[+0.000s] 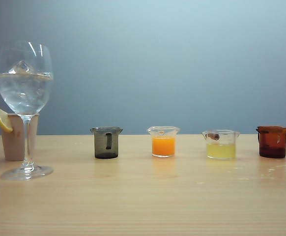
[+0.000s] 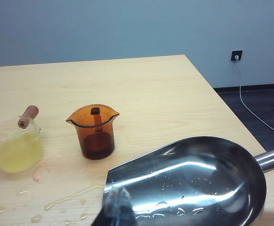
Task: Pick up the second measuring cup from the left, pour the orange juice inside into the goblet, and finally put the measuring cup back in its original place.
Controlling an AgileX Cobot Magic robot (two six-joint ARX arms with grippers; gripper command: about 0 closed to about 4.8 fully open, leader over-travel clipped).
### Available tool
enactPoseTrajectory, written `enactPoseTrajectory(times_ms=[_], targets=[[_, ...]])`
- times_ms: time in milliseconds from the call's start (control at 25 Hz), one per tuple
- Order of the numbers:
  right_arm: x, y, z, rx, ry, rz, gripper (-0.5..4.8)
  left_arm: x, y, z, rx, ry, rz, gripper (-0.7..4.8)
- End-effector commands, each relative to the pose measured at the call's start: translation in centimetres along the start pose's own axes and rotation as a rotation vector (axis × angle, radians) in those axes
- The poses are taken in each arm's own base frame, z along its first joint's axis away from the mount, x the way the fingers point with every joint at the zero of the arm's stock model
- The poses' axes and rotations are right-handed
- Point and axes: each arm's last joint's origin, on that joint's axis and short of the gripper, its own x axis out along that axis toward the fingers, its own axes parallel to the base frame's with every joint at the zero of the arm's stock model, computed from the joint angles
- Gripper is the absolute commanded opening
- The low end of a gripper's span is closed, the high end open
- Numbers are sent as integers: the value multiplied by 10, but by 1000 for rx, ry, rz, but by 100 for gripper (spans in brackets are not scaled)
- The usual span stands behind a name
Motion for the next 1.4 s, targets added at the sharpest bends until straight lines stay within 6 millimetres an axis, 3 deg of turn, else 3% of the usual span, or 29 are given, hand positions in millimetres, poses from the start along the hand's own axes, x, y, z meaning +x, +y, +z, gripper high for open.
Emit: enactPoseTrajectory(times_ms=[40,280,440,599,839,1039,1159,1399], targets=[[0,0,0,-2,-9,-5,-7,0,0,1,1,-6,3,-4],[0,0,2,-1,-18,-3,-7,0,0,1,-1,-8,1,-4],[-3,1,17,7,-72,1,-7,-2,0,10,-27,-28,15,-4],[-19,2,59,45,-159,8,-7,-13,-1,40,-94,-27,3,-5],[-29,4,102,90,-187,54,-7,-32,-2,76,-87,-28,-46,-4],[-17,7,139,99,-149,65,-7,-32,-6,110,-84,-15,-114,-4],[3,11,169,114,-132,68,-7,-22,-9,148,-39,9,-158,-4],[23,27,170,165,-102,123,-7,-6,-14,186,-36,21,-239,-5]])
